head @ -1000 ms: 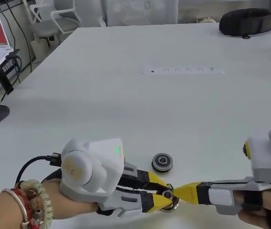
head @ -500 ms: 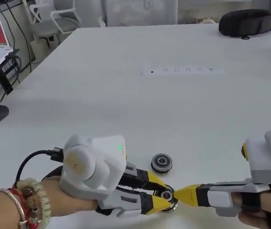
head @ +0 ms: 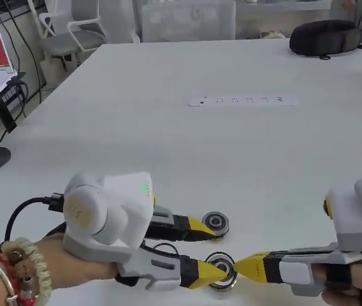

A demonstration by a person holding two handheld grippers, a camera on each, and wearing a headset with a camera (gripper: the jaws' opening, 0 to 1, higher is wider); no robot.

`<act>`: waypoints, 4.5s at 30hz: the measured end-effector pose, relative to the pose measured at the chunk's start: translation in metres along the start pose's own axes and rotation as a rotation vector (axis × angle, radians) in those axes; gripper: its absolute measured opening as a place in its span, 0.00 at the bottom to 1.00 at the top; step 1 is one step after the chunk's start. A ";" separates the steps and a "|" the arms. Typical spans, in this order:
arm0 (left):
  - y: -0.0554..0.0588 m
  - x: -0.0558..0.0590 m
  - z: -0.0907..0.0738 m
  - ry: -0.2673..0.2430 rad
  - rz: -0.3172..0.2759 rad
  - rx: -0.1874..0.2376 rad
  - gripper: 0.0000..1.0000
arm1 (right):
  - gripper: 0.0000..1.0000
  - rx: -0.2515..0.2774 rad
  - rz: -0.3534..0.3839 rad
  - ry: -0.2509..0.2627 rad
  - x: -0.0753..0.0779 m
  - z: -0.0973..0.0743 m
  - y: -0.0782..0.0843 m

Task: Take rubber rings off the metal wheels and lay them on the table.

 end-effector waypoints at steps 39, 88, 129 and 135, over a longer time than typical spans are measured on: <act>-0.006 -0.002 -0.114 -0.192 -0.022 -0.012 0.61 | 0.00 -0.027 -0.167 0.029 -0.041 -0.052 -0.020; 0.027 0.017 -0.149 -0.372 -0.199 0.083 0.70 | 0.00 -0.077 -0.271 -0.059 -0.064 0.026 -0.049; 0.031 0.017 -0.146 -0.372 -0.223 0.103 0.71 | 0.00 -0.216 -0.163 0.106 0.009 0.071 -0.024; 0.031 0.017 -0.147 -0.374 -0.224 0.096 0.71 | 0.02 -0.218 -0.179 0.118 0.010 0.070 -0.023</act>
Point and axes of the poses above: the centre of the closed fingertips' face, and the gripper's own axes: z roughly forward along the fingers, x roughly to its right, y roughly out of its underside, the point moved 3 cm from there along -z, roughly backward along the fingers, and after that the axes turned 3 degrees about x, right-handed, at the moved point
